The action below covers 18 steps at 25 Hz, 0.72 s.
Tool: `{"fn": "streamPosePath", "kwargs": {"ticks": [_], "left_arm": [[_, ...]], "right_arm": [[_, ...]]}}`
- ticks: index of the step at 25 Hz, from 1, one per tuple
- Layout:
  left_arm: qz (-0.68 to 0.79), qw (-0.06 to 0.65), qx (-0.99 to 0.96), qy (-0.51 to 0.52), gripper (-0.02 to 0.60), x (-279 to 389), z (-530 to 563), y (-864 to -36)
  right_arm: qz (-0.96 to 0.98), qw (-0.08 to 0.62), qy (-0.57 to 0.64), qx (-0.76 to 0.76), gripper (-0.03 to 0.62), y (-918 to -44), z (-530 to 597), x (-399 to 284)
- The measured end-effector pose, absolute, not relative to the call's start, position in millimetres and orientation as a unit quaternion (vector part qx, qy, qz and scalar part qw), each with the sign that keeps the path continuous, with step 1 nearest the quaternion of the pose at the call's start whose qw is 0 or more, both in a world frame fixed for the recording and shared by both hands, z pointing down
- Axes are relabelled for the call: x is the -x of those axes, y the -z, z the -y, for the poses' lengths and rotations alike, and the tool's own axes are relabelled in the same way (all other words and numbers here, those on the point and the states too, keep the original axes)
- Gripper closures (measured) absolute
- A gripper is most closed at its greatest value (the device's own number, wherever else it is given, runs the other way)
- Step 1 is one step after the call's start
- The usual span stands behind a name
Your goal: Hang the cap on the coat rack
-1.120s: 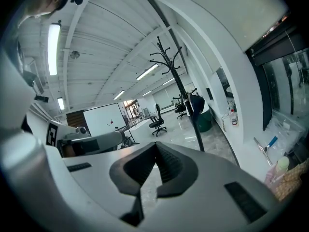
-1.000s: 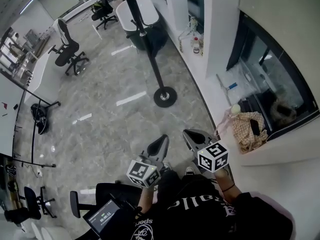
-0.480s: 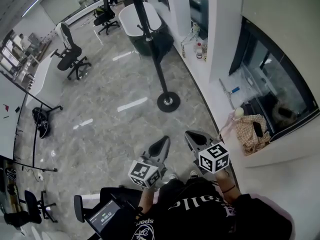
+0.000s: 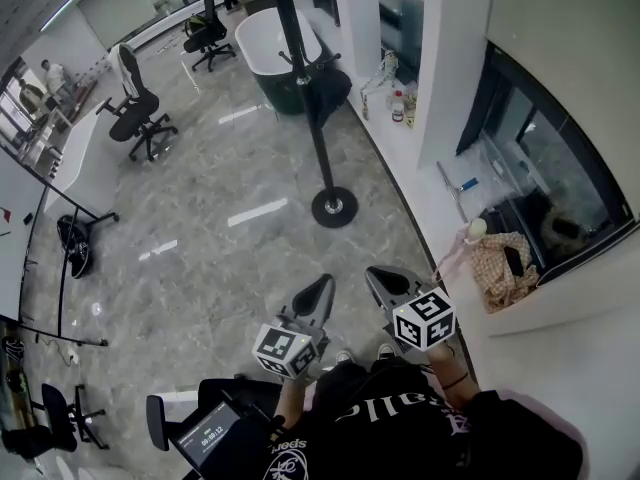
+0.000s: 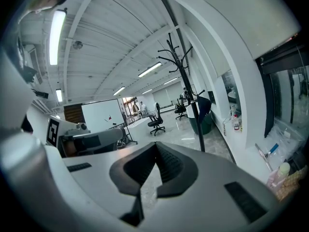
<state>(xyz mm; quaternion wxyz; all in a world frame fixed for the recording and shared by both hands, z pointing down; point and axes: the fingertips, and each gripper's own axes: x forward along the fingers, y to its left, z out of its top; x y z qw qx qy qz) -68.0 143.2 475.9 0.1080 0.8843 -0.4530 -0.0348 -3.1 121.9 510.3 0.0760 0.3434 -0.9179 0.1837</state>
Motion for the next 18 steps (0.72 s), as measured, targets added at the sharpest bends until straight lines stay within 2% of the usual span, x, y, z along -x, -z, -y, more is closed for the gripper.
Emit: {"fn": "streamPosePath", "kwargs": {"ticks": [18], "left_arm": [[0.448,0.109,-0.887,0.039,0.577,75.8,-147.0,-475.5]], "right_arm": [[0.918,0.082,-0.184,-0.342,0.579,-512.3,-123.2,14.2]]}}
